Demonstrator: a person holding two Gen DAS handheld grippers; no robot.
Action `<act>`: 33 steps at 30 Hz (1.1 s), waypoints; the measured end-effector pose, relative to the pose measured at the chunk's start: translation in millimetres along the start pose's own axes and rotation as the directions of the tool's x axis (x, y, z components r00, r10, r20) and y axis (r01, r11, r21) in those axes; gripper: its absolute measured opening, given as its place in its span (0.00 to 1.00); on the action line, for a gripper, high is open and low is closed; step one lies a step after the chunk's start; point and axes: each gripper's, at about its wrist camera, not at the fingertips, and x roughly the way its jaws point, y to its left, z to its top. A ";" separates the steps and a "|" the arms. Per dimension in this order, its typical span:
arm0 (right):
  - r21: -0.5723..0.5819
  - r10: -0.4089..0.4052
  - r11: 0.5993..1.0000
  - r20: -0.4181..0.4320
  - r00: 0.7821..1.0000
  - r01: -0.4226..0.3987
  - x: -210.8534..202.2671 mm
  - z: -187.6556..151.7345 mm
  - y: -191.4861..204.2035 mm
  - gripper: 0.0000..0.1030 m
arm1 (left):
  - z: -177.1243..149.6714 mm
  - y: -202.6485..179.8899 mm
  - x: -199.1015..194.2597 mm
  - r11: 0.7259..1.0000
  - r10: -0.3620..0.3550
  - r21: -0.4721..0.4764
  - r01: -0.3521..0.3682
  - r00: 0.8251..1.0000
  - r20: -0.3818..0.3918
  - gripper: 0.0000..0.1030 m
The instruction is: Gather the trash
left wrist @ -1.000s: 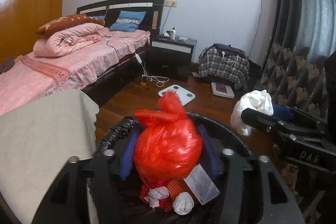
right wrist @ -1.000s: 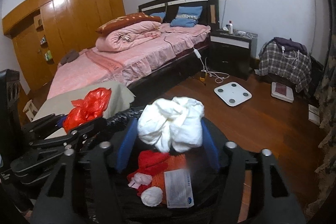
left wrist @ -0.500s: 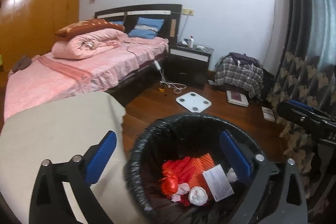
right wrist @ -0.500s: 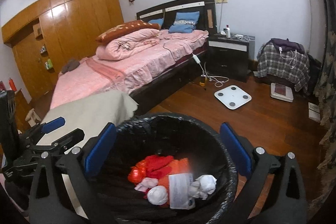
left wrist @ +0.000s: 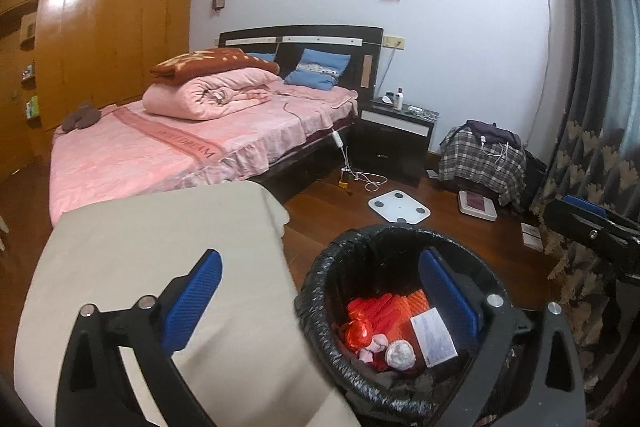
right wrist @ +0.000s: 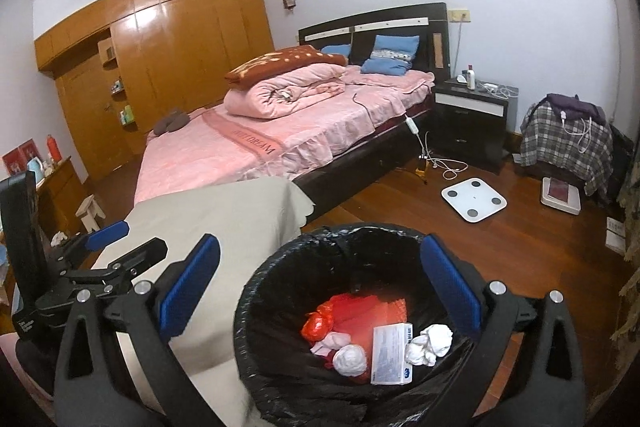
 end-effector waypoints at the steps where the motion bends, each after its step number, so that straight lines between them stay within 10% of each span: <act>1: -0.009 -0.002 1.000 -0.003 1.000 0.002 -1.4 0.6 4.3 0.95 | -0.1 0.8 -3.6 1.000 0.006 0.001 -0.006 1.000 0.002 0.94; 33: -0.088 0.018 0.996 0.009 1.000 -0.017 -13.6 4.0 44.9 0.95 | 7.0 5.0 -53.5 0.998 0.060 -0.007 -0.060 0.997 0.050 0.94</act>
